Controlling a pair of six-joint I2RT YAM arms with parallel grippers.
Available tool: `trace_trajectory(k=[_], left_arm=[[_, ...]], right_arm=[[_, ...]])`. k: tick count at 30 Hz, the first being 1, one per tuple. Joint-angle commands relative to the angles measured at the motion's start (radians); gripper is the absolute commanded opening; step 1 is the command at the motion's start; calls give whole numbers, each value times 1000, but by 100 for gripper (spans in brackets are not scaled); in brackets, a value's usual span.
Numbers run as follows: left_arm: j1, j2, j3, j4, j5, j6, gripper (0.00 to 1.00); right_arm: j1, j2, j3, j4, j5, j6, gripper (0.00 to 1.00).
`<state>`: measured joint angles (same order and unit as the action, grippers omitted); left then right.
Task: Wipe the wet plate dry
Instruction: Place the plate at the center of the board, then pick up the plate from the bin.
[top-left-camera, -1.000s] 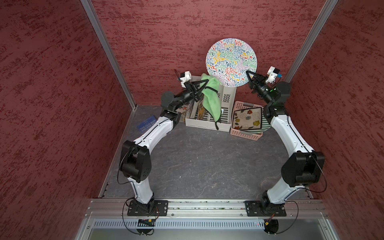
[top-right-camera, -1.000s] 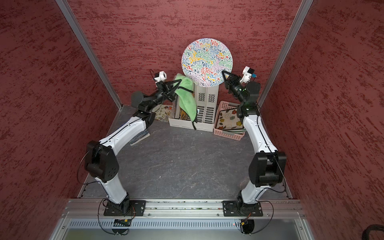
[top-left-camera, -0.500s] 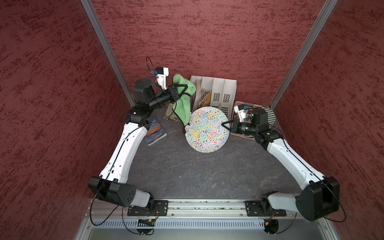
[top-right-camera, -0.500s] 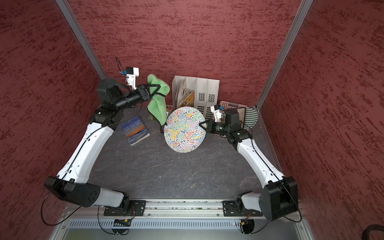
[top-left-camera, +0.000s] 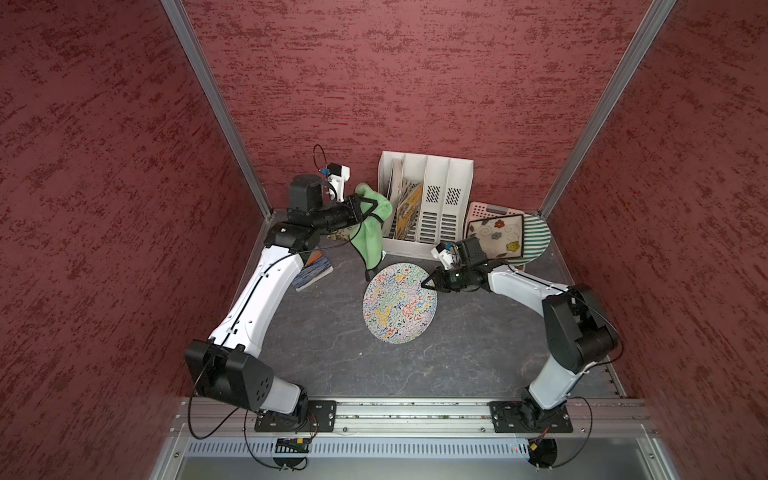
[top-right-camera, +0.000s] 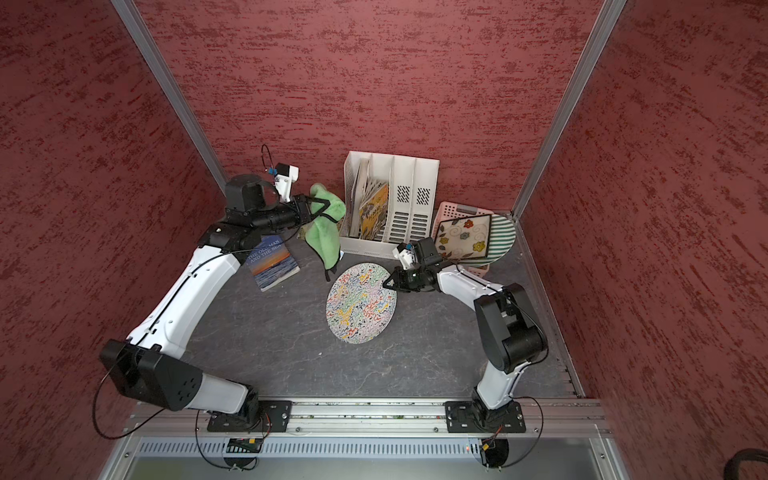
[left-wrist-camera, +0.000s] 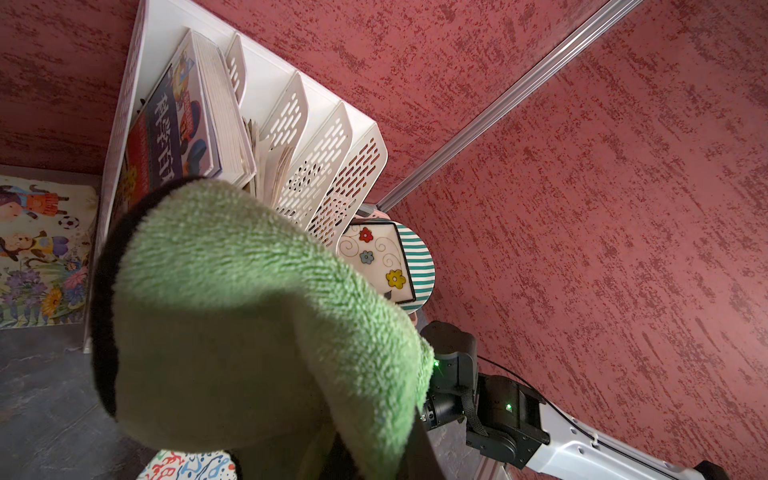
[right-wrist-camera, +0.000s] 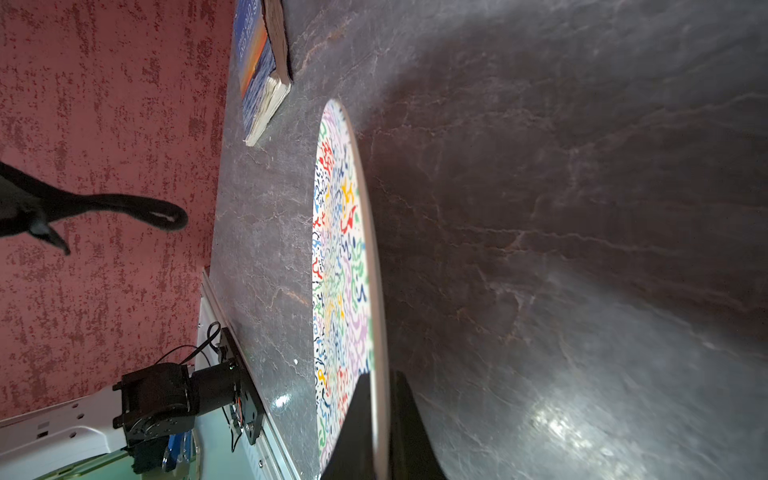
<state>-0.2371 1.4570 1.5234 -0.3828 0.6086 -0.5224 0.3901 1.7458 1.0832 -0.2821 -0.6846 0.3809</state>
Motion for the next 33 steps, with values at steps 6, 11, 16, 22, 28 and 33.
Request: trace_trajectory(k=[6,11,16,22,28,33], left_arm=[[-10,-27,-47,50,-15,-1,0],[-11,-11,-44,57,-10,-9,0],[-11,-8,-38,54,-10,-11,0],[-16,-21,-49,56,-15,-23,0],[-26,-24,-49,50,-15,-24,0],[-36,-33,-57,34,-19,-23,0]], right_arm=[[10,105,-29,-102,392,-73,23],[9,67,60,-149,435,-126,49],[-63,-39,183,-204,421,-93,55],[-359,-46,344,-279,467,-1,51],[-570,119,572,-402,488,36,55],[-616,233,729,-471,476,-34,69]])
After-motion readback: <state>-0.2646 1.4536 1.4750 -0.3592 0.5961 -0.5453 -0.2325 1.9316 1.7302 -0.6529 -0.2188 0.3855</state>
